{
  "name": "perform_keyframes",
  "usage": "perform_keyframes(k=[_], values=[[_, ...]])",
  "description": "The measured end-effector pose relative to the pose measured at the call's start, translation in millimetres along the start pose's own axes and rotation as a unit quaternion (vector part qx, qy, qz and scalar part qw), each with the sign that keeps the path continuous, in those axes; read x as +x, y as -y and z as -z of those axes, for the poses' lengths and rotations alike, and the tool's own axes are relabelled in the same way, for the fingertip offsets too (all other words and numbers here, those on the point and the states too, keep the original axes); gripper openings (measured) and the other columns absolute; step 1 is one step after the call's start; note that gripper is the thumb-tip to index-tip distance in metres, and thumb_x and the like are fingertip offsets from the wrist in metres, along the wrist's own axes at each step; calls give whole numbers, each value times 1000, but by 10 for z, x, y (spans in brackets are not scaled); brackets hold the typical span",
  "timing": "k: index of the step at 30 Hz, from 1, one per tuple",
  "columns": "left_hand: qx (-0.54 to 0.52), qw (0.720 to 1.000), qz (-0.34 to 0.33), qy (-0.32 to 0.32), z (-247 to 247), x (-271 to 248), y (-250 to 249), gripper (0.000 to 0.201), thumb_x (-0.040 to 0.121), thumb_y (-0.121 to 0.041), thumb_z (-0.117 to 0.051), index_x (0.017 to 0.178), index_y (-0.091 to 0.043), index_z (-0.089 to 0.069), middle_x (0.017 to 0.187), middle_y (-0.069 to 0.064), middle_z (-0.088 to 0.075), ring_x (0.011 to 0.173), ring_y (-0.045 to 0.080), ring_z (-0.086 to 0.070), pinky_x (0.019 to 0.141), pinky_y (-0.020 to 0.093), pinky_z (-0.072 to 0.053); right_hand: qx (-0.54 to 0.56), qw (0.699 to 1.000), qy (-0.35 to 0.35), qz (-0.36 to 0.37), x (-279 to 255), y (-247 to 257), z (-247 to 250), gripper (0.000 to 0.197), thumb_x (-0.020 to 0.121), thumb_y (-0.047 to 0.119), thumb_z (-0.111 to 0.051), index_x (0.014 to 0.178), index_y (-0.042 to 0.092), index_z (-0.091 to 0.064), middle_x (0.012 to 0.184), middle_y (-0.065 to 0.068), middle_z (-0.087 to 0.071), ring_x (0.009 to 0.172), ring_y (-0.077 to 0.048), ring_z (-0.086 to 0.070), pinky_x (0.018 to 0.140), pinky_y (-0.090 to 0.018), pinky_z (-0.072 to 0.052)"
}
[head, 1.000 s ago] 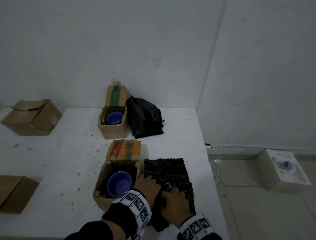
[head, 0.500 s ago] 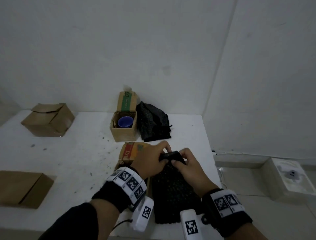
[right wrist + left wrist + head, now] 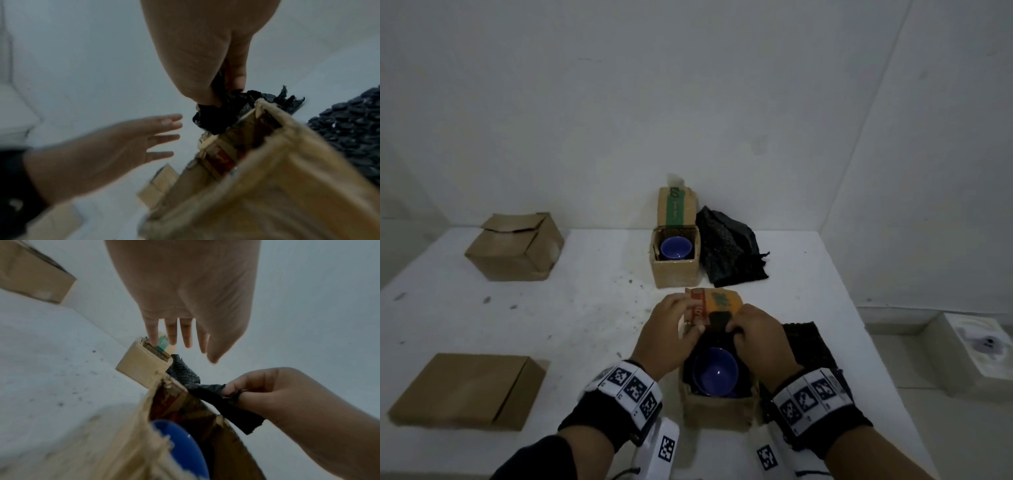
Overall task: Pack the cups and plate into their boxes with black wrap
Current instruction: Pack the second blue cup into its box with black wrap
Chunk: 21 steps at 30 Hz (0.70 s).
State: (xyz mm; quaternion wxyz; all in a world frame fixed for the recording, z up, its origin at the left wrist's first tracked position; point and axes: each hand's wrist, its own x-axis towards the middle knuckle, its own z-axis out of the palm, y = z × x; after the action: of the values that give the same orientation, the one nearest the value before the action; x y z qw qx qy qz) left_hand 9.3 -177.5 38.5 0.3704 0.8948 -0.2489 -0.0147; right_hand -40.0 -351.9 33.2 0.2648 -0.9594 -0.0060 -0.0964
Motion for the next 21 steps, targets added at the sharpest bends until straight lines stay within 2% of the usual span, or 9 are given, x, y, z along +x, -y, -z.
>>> perform_keyframes(k=[2,4,6,7,9,14,18,19,21], values=[[-36,998,42,5,-37,-93,73,49,89,-45,-46,131,-20,-46,140,-2,-39,132,13,-34,107,21,-26,-107,993,47,31,-33,87,-106,3,59,8,-72,59,8,-69,70,-9,-63,63,-27,-63,55,-29,-51],[-65,992,96,50,-99,-172,132,48,96,-42,-39,141,-24,-32,152,-3,-22,141,11,-14,111,22,-12,-259,961,88,39,-97,231,-265,18,55,22,-83,56,12,-68,67,-7,-62,61,-25,-60,59,-30,-52],[-96,976,147,131,-171,-259,172,58,96,-48,-29,147,-26,-13,157,-5,1,144,10,8,118,33,0,-345,918,194,5,-157,364,-414,28,83,34,-64,90,7,-69,94,-14,-62,89,-31,-56,86,-42,-46],[-107,966,168,165,-209,-289,194,61,96,-50,-25,148,-25,-3,157,-6,9,143,11,15,119,38,3,-375,901,218,-17,-185,368,-504,35,92,36,-49,105,6,-63,105,-15,-58,99,-32,-51,90,-43,-39],[-126,954,192,192,-278,-315,246,62,97,-49,-21,148,-24,4,156,-5,13,142,12,18,118,39,5,-348,910,216,-62,-167,413,-599,37,96,34,-36,113,6,-54,113,-13,-55,103,-29,-49,87,-37,-38],[-211,942,184,185,-329,-342,343,57,98,-42,-20,147,-27,3,156,-5,10,143,14,15,117,38,0,-180,955,155,-180,-58,337,-671,43,92,27,-45,128,7,-33,107,-13,-61,94,-27,-59,75,-32,-49],[-323,909,200,171,-249,-328,253,94,71,-84,-24,146,-29,-8,155,-8,-8,144,10,-5,119,35,-10,-162,943,206,-207,18,254,-632,32,92,24,-44,120,8,-45,119,-15,-54,106,-28,-52,89,-36,-49],[-356,897,202,169,-237,-322,234,86,74,-82,-26,143,-32,-13,150,-14,-20,141,7,-18,116,26,-21,-166,937,224,-209,40,248,-603,32,93,24,-44,120,8,-48,123,-16,-50,109,-29,-50,92,-37,-47],[-394,884,190,163,-184,-340,125,33,98,-49,-16,127,-34,-21,123,-27,-37,113,-6,-41,85,1,-41,-154,933,242,-219,68,276,-529,32,93,23,-45,120,6,-51,130,-17,-42,109,-31,-50,93,-38,-47]])
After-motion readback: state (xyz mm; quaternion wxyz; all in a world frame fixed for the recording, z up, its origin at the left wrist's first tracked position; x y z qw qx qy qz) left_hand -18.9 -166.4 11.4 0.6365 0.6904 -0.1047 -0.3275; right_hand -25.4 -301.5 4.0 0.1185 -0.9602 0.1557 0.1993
